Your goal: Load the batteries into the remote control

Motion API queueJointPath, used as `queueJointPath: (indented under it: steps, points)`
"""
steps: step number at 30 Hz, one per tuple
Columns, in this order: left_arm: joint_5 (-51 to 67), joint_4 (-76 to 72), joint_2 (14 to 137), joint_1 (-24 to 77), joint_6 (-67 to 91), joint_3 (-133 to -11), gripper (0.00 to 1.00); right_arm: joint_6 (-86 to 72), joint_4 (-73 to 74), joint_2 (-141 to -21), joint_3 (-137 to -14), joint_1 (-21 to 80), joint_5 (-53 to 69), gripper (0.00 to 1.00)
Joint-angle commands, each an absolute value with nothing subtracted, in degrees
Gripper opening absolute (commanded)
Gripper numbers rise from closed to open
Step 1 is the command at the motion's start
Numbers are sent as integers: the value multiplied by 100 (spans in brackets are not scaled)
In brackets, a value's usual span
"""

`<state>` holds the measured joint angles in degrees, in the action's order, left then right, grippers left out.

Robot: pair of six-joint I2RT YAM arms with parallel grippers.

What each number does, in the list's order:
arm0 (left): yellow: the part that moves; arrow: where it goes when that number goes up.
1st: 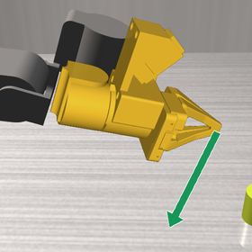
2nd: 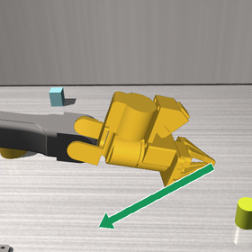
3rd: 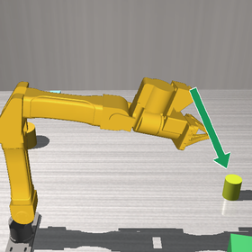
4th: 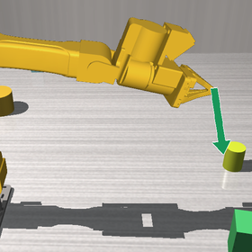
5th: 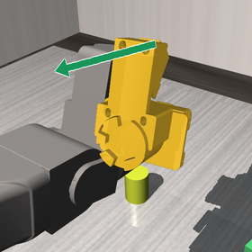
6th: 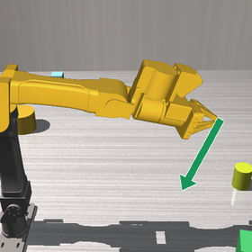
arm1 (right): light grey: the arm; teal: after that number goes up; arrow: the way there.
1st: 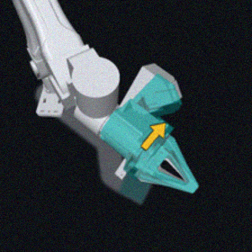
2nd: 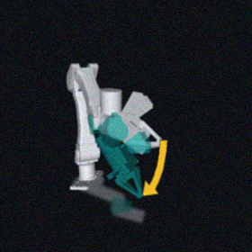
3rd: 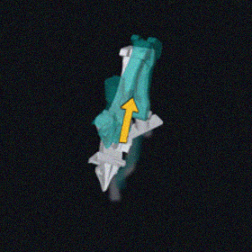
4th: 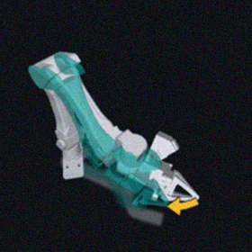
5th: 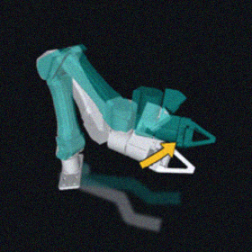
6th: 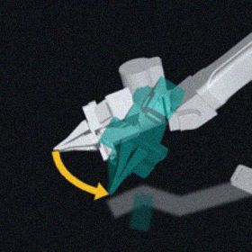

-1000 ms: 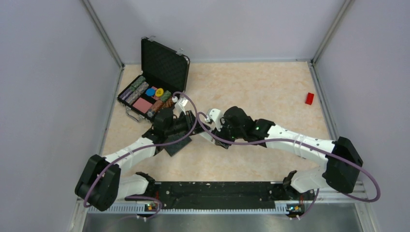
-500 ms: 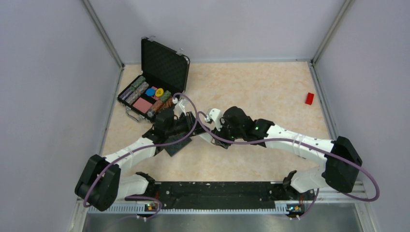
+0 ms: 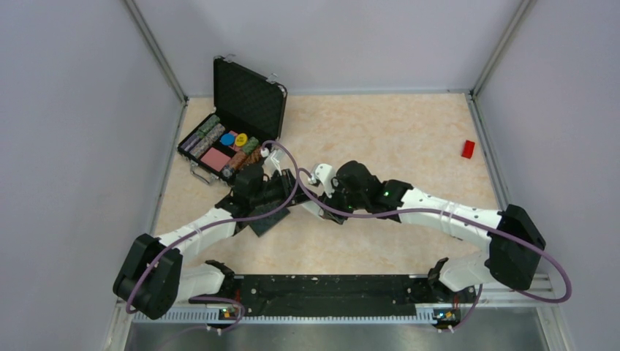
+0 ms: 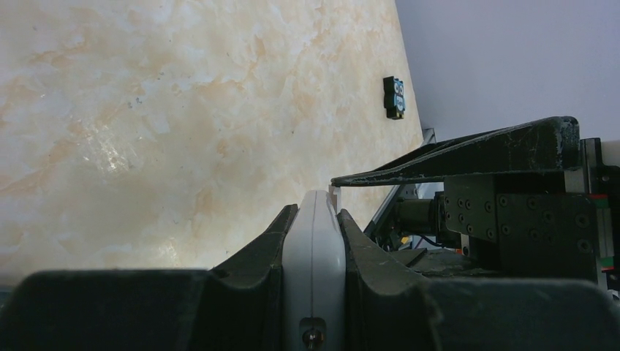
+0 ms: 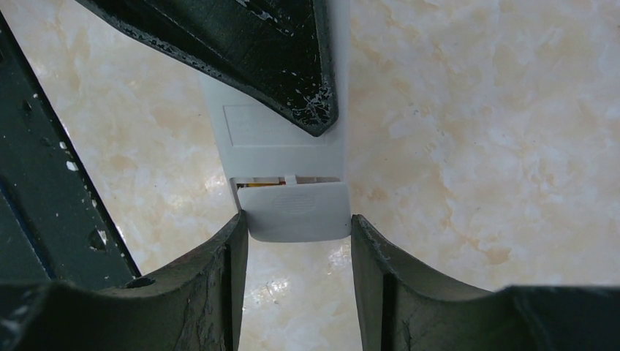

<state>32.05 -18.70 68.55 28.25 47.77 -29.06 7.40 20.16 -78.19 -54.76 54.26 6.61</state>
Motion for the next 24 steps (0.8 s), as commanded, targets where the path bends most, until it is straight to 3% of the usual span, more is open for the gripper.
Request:
queueJointPath:
  steps: [1, 24]
  points:
    - [3212, -2141, 6853, 2851, 4661, -3154, 0, 746, 1973, -7898, -5727, 5492, 692, 36]
    - [3423, -2433, 7100, 2848, 5029, -3253, 0, 576, 1914, -8059, -5860, 5487, 711, 36]
